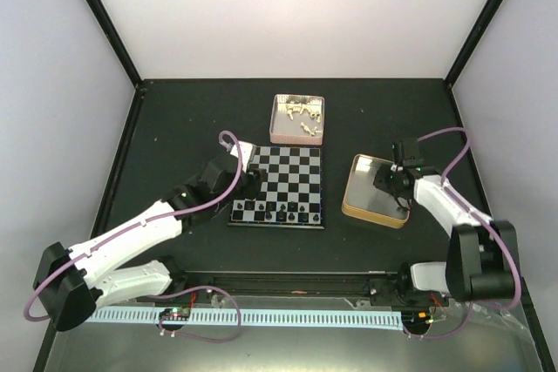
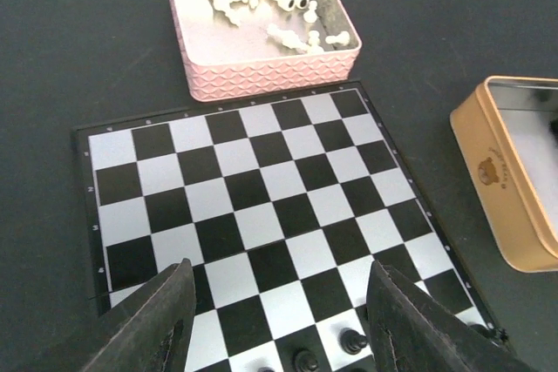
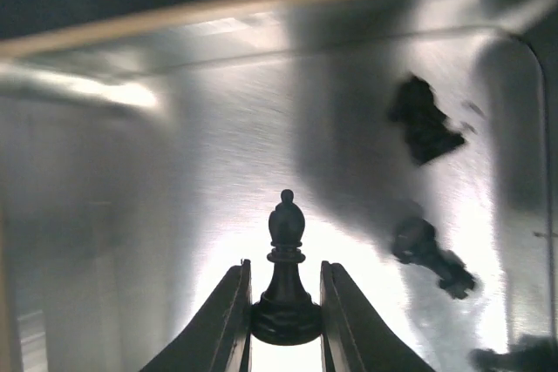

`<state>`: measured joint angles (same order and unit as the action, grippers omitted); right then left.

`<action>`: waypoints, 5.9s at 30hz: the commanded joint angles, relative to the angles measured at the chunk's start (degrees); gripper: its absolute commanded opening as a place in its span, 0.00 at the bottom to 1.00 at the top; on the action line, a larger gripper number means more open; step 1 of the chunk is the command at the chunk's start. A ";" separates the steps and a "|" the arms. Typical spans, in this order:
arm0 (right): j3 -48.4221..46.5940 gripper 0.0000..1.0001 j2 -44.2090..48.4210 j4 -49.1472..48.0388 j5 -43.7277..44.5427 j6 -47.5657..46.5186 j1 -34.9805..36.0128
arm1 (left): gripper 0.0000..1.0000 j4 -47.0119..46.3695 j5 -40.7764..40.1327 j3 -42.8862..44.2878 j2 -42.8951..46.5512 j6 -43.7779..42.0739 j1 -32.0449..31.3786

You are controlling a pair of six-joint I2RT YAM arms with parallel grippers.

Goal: Set up the chess pieces on the board
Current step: Pick up the chess piece from the storage box, then place the chess piece on the chessboard, then pick up the chess piece from the storage box.

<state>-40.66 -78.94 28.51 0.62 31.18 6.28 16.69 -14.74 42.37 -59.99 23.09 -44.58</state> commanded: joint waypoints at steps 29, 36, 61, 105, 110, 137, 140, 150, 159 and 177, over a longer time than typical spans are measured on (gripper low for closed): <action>-4.31 0.16 14.51 -33.38 -63.83 -7.74 25.99 | 0.47 -18.72 75.49 9.33 -4.41 17.44 11.82; -5.63 0.15 12.88 -33.00 -64.34 -8.10 26.86 | 0.40 -14.31 74.92 9.79 -5.97 14.70 11.48; -6.36 0.62 16.90 -14.51 -31.42 -16.26 27.07 | 0.02 4.52 35.81 5.83 2.60 1.09 9.02; -6.38 0.70 13.90 -10.44 4.47 -7.73 26.32 | 0.07 -2.65 10.90 -10.15 -11.47 1.66 -1.65; -6.32 0.69 13.90 -10.41 4.41 -7.67 26.32 | 0.11 -2.63 11.06 -10.51 -11.47 1.52 -1.65; -2.59 0.66 16.54 0.84 11.03 5.81 11.76 | 0.38 2.08 2.46 -9.76 4.70 4.16 -1.57; 0.61 0.60 13.49 -0.34 4.26 5.31 3.90 | 0.41 1.86 1.08 -8.91 7.17 3.65 -1.58; -0.31 0.51 -0.98 0.83 4.01 0.22 0.01 | 0.46 1.71 2.20 -6.65 8.19 2.57 -1.48; -0.87 0.54 -5.15 3.92 7.03 -2.41 0.04 | 0.46 1.48 2.60 -6.51 7.62 1.79 -1.48; 0.15 0.17 -6.98 1.48 7.18 -1.55 0.04 | 0.47 1.50 2.97 -6.33 7.81 1.52 -1.50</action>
<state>-40.71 -84.07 31.18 8.03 28.97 6.59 18.00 -11.90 33.61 -52.77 25.47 -45.89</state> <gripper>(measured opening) 0.229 0.464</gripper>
